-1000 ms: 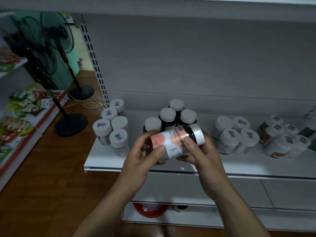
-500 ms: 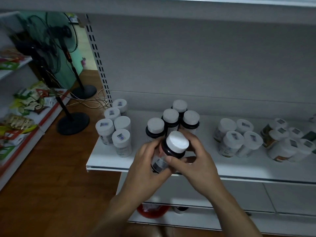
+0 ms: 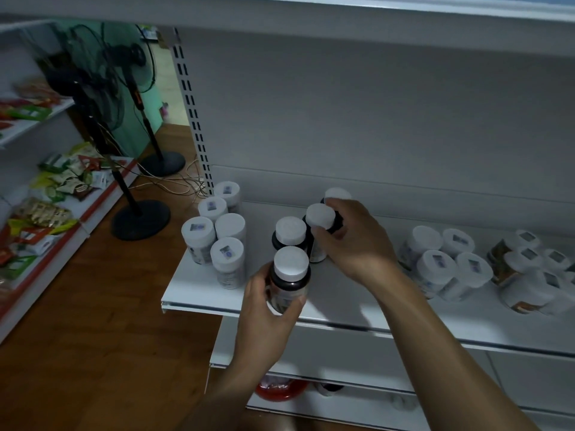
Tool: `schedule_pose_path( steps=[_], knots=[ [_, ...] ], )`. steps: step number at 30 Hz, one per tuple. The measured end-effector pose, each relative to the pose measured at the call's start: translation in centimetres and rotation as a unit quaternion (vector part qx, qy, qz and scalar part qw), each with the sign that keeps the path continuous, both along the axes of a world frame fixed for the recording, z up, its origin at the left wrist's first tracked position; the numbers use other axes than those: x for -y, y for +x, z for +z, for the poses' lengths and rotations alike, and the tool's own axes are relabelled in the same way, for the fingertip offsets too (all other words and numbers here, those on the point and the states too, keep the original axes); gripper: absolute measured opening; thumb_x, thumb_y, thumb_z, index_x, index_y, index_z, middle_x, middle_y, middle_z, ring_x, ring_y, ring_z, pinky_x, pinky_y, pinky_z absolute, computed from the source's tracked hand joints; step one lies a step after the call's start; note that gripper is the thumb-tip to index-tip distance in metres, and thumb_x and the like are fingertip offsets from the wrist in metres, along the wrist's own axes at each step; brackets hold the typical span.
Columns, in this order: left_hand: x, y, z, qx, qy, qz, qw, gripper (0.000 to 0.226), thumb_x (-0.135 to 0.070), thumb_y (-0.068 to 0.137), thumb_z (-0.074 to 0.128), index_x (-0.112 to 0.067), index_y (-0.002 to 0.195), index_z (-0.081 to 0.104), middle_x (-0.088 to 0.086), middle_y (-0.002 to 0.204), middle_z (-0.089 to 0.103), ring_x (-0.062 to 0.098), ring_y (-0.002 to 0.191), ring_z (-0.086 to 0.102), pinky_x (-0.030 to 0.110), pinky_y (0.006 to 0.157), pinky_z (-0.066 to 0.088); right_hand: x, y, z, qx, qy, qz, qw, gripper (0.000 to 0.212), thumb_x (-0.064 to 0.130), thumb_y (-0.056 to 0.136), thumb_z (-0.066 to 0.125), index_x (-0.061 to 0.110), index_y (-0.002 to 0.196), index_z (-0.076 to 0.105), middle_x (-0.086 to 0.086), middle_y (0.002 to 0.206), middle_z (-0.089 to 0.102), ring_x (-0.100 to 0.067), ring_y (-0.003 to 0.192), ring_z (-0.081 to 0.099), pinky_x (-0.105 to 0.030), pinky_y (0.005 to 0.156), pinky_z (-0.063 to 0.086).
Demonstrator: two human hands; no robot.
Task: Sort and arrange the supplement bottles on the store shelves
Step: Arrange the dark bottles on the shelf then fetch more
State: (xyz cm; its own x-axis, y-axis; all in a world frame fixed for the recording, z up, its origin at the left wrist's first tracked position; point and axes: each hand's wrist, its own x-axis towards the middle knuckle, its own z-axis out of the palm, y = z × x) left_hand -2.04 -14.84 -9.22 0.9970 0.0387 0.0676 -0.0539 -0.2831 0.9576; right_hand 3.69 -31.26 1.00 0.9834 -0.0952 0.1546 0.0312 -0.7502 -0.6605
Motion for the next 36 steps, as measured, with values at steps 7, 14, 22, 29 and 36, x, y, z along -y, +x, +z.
schedule_pose_path(
  steps=[7, 14, 22, 29, 36],
  knots=[
    [0.6, 1.7, -0.3, 0.003, -0.016, 0.011, 1.0, 0.071, -0.016, 0.082, 0.075, -0.035, 0.14, 0.038, -0.02, 0.137, 0.05, -0.003, 0.128, 0.046, 0.017, 0.101, 0.04, -0.4, 3.4, 0.2, -0.055, -0.137, 0.059, 0.987, 0.056, 0.039, 0.097, 0.05, 0.025, 0.148, 0.033, 0.001, 0.155, 0.034, -0.026, 0.133, 0.043, -0.035, 0.101, 0.037],
    [0.5, 4.1, 0.5, -0.037, -0.026, -0.014, 0.999, 0.082, -0.006, 0.079, 0.074, -0.033, 0.144, 0.031, -0.017, 0.136, 0.049, 0.002, 0.125, 0.046, 0.006, 0.091, 0.039, -0.8, 3.9, 0.5, -0.046, -0.173, 0.064, 0.982, 0.048, 0.036, 0.097, 0.051, 0.023, 0.143, 0.042, 0.002, 0.152, 0.033, -0.03, 0.124, 0.049, -0.036, 0.093, 0.039],
    [0.2, 5.5, 0.1, -0.039, -0.044, -0.014, 0.998, 0.077, -0.004, 0.077, 0.075, -0.035, 0.137, 0.039, -0.016, 0.131, 0.055, 0.003, 0.123, 0.051, 0.015, 0.097, 0.04, -0.7, 3.4, 0.6, -0.059, -0.216, 0.053, 0.973, 0.039, 0.035, 0.095, 0.052, 0.02, 0.131, 0.051, -0.006, 0.134, 0.047, -0.036, 0.109, 0.056, -0.035, 0.077, 0.038],
    [0.4, 7.0, 0.6, -0.029, -0.081, -0.037, 0.996, 0.068, 0.003, 0.077, 0.074, -0.032, 0.129, 0.047, -0.009, 0.129, 0.061, 0.007, 0.122, 0.056, 0.037, 0.108, 0.044, 0.1, 1.4, 0.9, -0.065, -0.174, 0.041, 0.982, 0.035, 0.043, 0.089, 0.058, 0.029, 0.12, 0.055, 0.002, 0.126, 0.051, -0.026, 0.111, 0.054, -0.031, 0.078, 0.038],
    [1.1, 9.4, 1.0, -0.031, -0.108, -0.067, 0.991, 0.076, -0.004, 0.071, 0.081, -0.023, 0.136, 0.046, -0.007, 0.128, 0.063, 0.008, 0.119, 0.06, 0.039, 0.103, 0.049, 0.4, -2.6, 0.2, -0.049, -0.155, 0.022, 0.986, 0.03, 0.045, 0.087, 0.061, 0.03, 0.112, 0.055, 0.01, 0.103, 0.045, -0.024, 0.097, 0.055, -0.032, 0.071, 0.037]
  ],
)
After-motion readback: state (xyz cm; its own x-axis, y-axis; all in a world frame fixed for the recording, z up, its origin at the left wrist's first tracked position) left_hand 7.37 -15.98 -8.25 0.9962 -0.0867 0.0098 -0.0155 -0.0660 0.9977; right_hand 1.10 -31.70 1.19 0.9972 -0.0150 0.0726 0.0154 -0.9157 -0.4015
